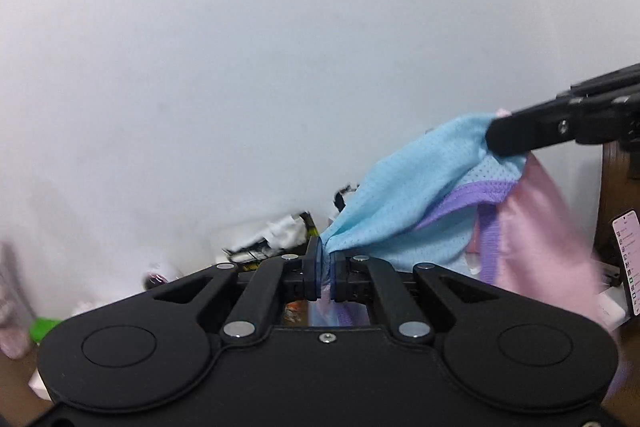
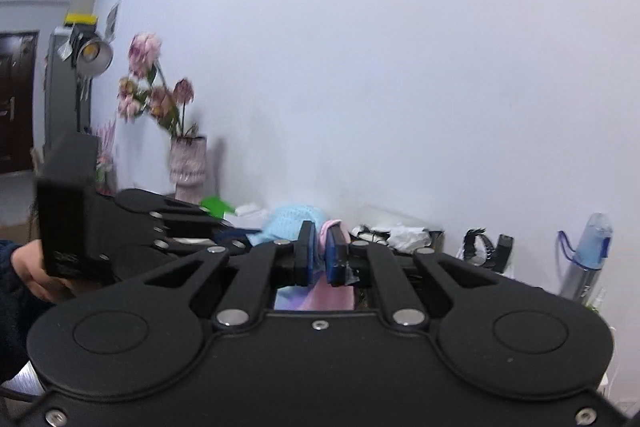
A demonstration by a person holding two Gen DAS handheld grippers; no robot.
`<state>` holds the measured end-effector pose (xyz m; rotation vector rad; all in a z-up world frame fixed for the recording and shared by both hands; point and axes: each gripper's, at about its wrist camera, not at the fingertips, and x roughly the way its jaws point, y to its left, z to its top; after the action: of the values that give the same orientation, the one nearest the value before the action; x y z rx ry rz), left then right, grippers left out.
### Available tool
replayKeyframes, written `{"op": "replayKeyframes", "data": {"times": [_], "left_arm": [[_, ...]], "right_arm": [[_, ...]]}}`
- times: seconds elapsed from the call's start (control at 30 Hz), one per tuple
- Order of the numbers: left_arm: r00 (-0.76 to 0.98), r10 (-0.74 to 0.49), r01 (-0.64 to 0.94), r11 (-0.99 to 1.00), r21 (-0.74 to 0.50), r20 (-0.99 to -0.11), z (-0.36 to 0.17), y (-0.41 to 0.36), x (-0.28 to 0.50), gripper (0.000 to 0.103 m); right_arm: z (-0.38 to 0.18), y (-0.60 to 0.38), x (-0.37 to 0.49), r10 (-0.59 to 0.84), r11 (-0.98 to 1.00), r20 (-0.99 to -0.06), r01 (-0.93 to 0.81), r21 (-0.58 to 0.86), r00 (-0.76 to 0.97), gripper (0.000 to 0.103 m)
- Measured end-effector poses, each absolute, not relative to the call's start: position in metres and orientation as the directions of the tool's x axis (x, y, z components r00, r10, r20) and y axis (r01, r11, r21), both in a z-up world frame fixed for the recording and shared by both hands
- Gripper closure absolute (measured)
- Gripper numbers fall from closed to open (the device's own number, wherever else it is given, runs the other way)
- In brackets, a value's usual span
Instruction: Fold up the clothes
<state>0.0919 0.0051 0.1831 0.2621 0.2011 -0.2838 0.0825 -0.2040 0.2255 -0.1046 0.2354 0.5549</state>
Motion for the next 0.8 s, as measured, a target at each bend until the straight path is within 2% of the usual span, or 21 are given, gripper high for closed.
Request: {"op": "replayKeyframes", "data": {"times": [0.07,0.1,0.13,0.17,0.2,0.23,0.3,0.33,0.5,0.7,0.8], "left_arm": [[0.921,-0.235,0.308,0.928,0.211,-0.311,0.163,0.001,0.1,0.091],[0.88,-0.234,0.338,0.92,0.199,-0.412,0.141,-0.002,0.11,0.067],[0.851,-0.214,0.344,0.917,0.202,-0.479,0.123,-0.004,0.116,0.041],[0.839,-0.182,0.331,0.919,0.215,-0.513,0.109,-0.005,0.118,0.034],[0.836,-0.133,0.303,0.921,0.246,-0.532,0.094,-0.006,0.115,0.033],[0.844,-0.074,0.264,0.919,0.291,-0.531,0.079,-0.004,0.106,0.032],[0.85,-0.071,0.266,0.912,0.31,-0.521,0.065,0.008,0.08,0.025],[0.853,-0.077,0.265,0.916,0.301,-0.516,0.066,0.016,0.074,0.019],[0.88,-0.09,0.24,0.932,0.273,-0.467,0.078,0.051,0.03,0.007],[0.872,-0.155,0.339,0.875,0.346,-0.463,0.071,0.045,-0.026,0.005],[0.86,-0.147,0.353,0.863,0.362,-0.489,0.049,0.04,-0.045,0.005]], "right_arm": [[0.205,-0.204,0.094,0.48,0.86,-0.324,-0.511,-0.01,0.815,0.094],[0.188,-0.204,0.105,0.461,0.869,-0.385,-0.495,0.013,0.799,0.088],[0.168,-0.204,0.115,0.436,0.879,-0.451,-0.476,0.03,0.778,0.065],[0.144,-0.204,0.123,0.396,0.893,-0.53,-0.449,0.032,0.75,0.05],[0.119,-0.204,0.132,0.354,0.906,-0.605,-0.423,0.031,0.714,0.027],[0.098,-0.206,0.136,0.314,0.917,-0.659,-0.398,0.024,0.683,0.026],[0.071,-0.214,0.12,0.268,0.93,-0.685,-0.367,0.001,0.677,0.026],[0.067,-0.22,0.107,0.289,0.926,-0.673,-0.377,0.017,0.68,0.026],[0.061,-0.199,0.041,0.392,0.856,-0.623,-0.516,-0.022,0.677,0.026],[0.052,-0.143,0.006,0.441,0.754,-0.627,-0.644,-0.129,0.642,0.028],[0.045,-0.118,0.014,0.444,0.728,-0.642,-0.67,-0.149,0.625,0.036]]}}
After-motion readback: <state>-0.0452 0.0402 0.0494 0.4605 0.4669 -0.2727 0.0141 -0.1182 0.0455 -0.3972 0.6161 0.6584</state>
